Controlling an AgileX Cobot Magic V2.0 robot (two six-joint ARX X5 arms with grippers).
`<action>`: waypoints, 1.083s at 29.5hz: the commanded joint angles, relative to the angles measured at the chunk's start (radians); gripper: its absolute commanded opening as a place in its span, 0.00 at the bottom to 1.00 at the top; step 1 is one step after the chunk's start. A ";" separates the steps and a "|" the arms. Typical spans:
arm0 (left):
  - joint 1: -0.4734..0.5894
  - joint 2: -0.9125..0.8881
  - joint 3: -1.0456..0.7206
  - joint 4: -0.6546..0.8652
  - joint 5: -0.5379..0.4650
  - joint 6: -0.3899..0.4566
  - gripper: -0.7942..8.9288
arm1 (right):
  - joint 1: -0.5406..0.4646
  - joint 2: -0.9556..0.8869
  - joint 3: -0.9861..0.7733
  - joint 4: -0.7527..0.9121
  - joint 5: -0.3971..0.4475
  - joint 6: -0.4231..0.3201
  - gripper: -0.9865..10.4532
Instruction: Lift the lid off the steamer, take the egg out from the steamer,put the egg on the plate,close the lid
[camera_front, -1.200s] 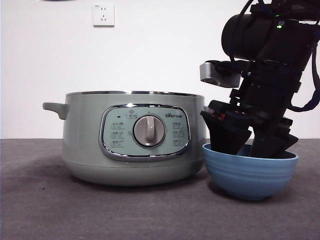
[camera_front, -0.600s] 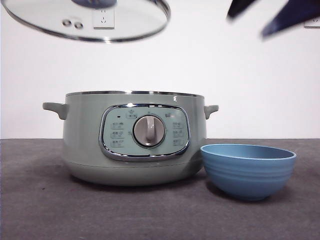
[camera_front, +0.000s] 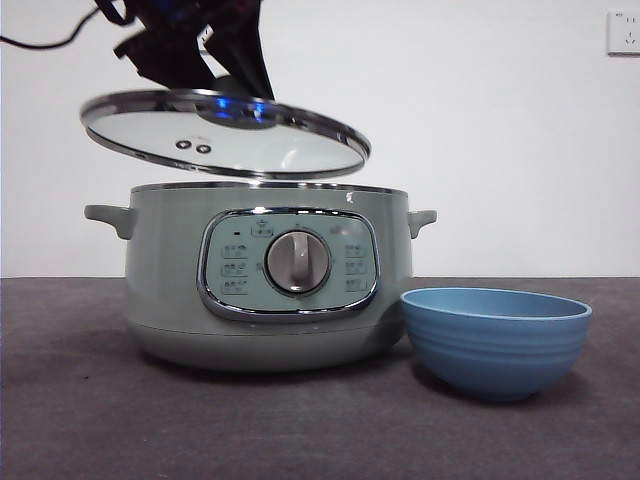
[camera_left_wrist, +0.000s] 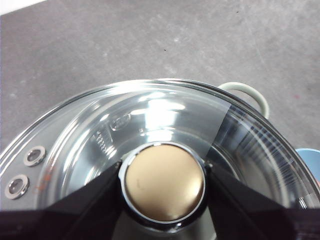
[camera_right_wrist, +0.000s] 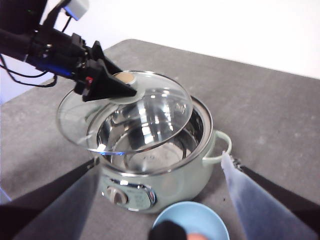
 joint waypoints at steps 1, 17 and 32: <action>-0.008 0.008 0.016 0.061 0.005 0.011 0.07 | 0.002 0.000 0.002 -0.013 0.000 0.010 0.45; -0.046 0.092 0.016 0.118 -0.002 0.008 0.07 | 0.002 0.002 0.002 -0.019 -0.004 0.010 0.45; -0.047 0.118 0.016 0.119 -0.002 0.008 0.07 | 0.002 0.001 0.002 -0.019 -0.010 0.010 0.45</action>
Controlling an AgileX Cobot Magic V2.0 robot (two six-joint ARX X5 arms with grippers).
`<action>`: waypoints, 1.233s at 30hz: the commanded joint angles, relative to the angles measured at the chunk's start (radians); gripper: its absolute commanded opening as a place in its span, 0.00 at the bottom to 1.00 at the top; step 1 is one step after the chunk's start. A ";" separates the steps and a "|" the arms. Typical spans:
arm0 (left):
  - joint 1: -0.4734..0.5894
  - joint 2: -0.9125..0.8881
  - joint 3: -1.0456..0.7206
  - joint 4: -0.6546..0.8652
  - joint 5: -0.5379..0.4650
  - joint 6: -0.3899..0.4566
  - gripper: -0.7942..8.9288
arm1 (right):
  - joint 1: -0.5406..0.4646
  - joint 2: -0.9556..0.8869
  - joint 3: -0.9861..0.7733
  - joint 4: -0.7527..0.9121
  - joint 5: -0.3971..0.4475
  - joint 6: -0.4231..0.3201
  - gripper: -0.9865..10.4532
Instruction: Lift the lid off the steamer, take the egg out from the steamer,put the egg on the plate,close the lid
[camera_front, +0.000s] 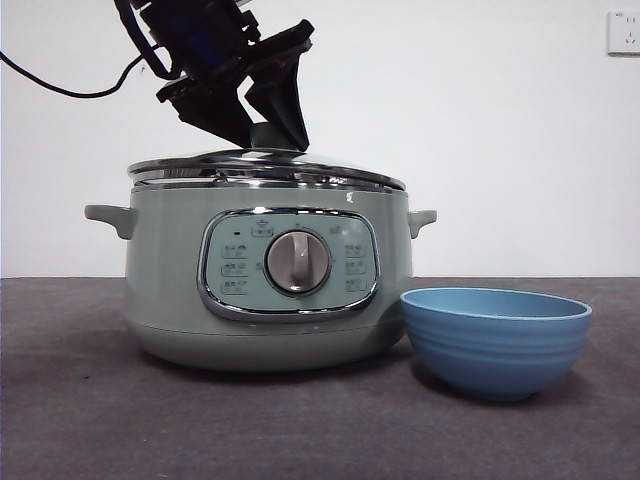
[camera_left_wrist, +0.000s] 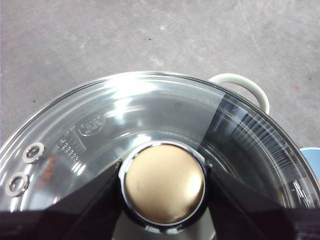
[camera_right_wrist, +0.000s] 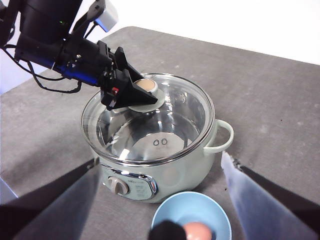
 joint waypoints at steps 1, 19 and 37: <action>-0.005 0.013 0.016 0.038 0.002 0.008 0.07 | 0.002 -0.001 0.002 0.006 -0.006 0.007 0.45; -0.004 0.034 0.016 -0.042 0.003 0.003 0.55 | 0.002 -0.001 0.002 -0.015 -0.007 0.007 0.45; -0.004 -0.055 0.019 -0.063 0.002 0.001 0.56 | 0.002 -0.001 0.002 -0.016 -0.008 0.006 0.45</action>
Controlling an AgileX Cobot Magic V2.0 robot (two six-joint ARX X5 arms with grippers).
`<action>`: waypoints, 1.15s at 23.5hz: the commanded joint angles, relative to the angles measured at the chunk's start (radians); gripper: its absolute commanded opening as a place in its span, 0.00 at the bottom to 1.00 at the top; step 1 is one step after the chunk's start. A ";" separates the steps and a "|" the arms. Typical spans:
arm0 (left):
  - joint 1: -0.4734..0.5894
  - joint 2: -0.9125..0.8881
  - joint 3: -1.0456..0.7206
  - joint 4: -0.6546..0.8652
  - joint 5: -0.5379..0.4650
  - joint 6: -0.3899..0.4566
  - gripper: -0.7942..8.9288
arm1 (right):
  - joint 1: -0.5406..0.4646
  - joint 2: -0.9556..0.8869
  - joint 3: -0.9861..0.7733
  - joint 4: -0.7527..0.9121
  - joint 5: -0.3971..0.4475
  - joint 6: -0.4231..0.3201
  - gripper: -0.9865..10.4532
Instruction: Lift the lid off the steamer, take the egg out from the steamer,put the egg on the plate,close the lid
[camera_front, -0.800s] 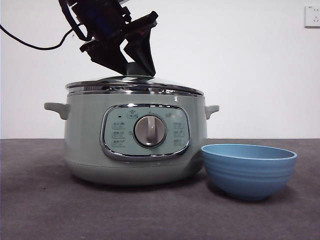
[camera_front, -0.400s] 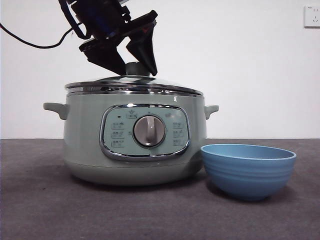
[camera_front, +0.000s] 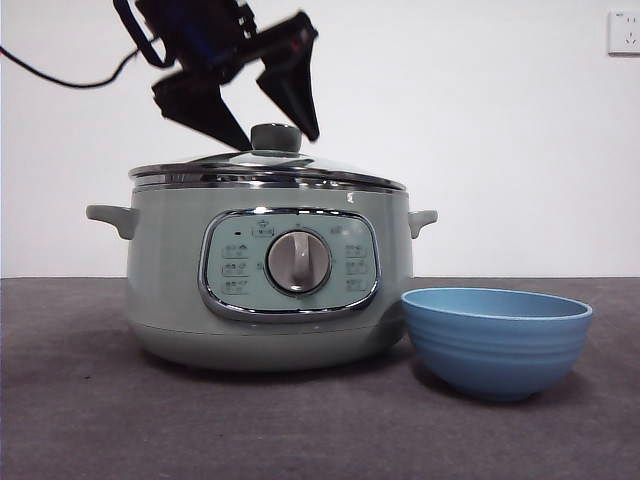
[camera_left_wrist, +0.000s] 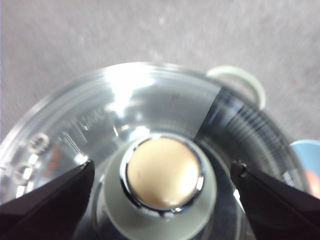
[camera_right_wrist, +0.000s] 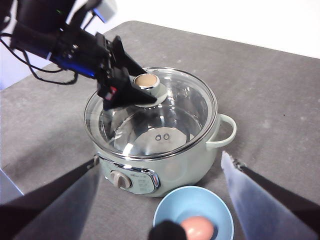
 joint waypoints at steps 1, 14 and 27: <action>-0.003 -0.048 -0.003 0.000 -0.001 -0.002 0.56 | 0.002 -0.001 0.002 0.005 -0.002 0.006 0.45; -0.004 -0.374 -0.003 -0.235 0.028 -0.050 0.56 | 0.002 0.000 0.002 -0.006 -0.058 0.006 0.45; -0.004 -0.671 -0.003 -0.608 0.164 -0.109 0.38 | 0.002 0.025 0.002 -0.205 -0.134 0.007 0.44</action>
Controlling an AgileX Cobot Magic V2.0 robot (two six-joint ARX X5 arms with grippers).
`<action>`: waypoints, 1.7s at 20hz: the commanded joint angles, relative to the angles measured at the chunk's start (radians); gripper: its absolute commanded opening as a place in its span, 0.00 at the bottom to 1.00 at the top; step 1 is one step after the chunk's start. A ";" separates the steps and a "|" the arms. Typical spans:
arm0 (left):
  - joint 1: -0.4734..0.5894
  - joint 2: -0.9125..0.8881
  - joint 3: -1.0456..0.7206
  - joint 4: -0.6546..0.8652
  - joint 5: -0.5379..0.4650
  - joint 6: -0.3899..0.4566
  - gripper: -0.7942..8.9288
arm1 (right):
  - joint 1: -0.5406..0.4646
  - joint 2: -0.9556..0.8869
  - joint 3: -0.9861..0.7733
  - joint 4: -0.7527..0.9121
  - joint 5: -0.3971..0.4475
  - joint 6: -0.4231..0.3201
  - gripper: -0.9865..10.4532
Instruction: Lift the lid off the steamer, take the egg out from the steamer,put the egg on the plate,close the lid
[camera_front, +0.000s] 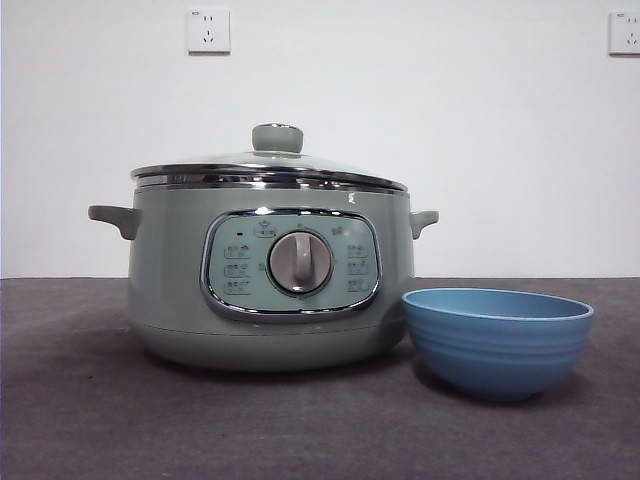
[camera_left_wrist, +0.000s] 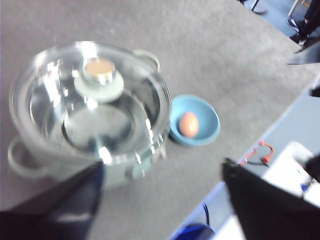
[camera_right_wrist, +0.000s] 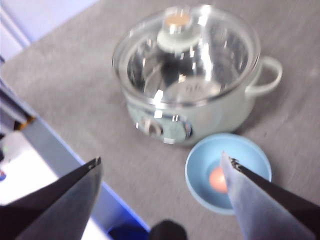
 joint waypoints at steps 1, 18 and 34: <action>-0.004 -0.024 -0.004 -0.041 0.002 -0.011 0.33 | 0.002 0.004 0.002 -0.037 -0.005 0.006 0.40; -0.004 -0.037 -0.004 -0.114 -0.005 -0.009 0.08 | 0.001 0.010 0.002 -0.093 -0.075 0.006 0.09; -0.003 -0.035 -0.004 -0.111 -0.010 0.015 0.08 | 0.001 0.010 0.002 -0.093 -0.075 0.006 0.09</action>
